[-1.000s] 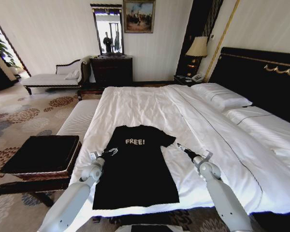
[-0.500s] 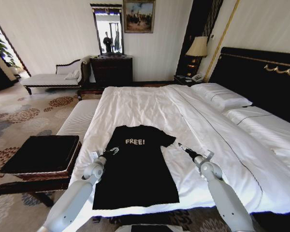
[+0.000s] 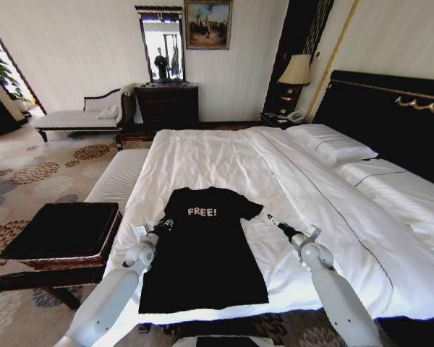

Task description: Fold the clothes on the bed and place them into the basket.

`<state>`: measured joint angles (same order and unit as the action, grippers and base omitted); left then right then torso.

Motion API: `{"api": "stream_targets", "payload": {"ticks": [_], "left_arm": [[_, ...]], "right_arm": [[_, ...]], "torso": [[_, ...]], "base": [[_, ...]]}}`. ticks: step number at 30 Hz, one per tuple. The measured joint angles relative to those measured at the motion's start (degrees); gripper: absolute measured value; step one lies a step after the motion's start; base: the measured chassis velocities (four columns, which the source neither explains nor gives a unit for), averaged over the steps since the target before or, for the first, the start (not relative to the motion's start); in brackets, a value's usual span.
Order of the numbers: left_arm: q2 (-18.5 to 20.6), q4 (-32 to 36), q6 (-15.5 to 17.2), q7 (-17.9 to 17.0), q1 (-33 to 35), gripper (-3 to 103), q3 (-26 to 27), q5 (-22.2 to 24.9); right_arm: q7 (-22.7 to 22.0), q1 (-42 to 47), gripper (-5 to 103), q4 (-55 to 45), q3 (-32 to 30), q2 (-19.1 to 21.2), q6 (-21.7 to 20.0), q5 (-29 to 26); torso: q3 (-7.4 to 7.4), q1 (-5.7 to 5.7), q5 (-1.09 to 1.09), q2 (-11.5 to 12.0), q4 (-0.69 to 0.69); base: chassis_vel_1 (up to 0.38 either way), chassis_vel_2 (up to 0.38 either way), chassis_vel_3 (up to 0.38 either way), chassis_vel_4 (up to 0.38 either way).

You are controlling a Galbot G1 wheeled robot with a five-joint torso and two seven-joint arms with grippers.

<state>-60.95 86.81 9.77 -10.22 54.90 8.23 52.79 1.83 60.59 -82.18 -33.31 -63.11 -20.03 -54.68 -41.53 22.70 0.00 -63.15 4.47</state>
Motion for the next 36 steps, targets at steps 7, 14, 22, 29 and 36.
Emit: {"api": "stream_targets", "payload": {"ticks": [7,14,22,29,36], "left_arm": [[-0.3,-0.4,-0.2,-0.3,-0.2,1,0.1,-0.5],[0.2,-0.3,-0.3,-0.3,-0.6,0,0.2,-0.5],[2.2,0.4,-0.3,0.0,-1.9,0,2.6,0.0],[4.0,-0.8,-0.4,0.8,-5.0,0,3.6,0.0],[5.8,-2.8,-0.4,1.7,-7.5,0,3.8,0.9]], "right_arm": [[0.0,0.2,100,-0.1,-0.5,0.4,0.0,-0.1],[0.0,0.5,100,-0.3,-0.5,-0.2,0.0,-0.1],[0.1,0.9,100,-0.9,-0.5,-0.5,0.0,-0.1],[0.3,1.1,100,-1.1,-0.4,-0.7,0.0,-0.1],[0.3,1.7,100,-1.7,-0.8,-0.7,-0.1,-0.1]], "torso": [[0.0,0.0,0.0,0.0,0.0],[0.0,0.0,0.0,0.0,-0.01],[0.0,0.0,-0.01,0.0,-0.01],[0.0,0.0,-0.01,0.0,-0.01],[0.0,0.0,0.0,0.0,0.0]], "base": [[0.0,0.0,0.0,0.0],[0.0,0.0,0.0,0.0],[0.0,0.0,0.0,0.0],[0.0,0.0,0.0,0.0],[0.0,0.0,0.0,0.0]]}}
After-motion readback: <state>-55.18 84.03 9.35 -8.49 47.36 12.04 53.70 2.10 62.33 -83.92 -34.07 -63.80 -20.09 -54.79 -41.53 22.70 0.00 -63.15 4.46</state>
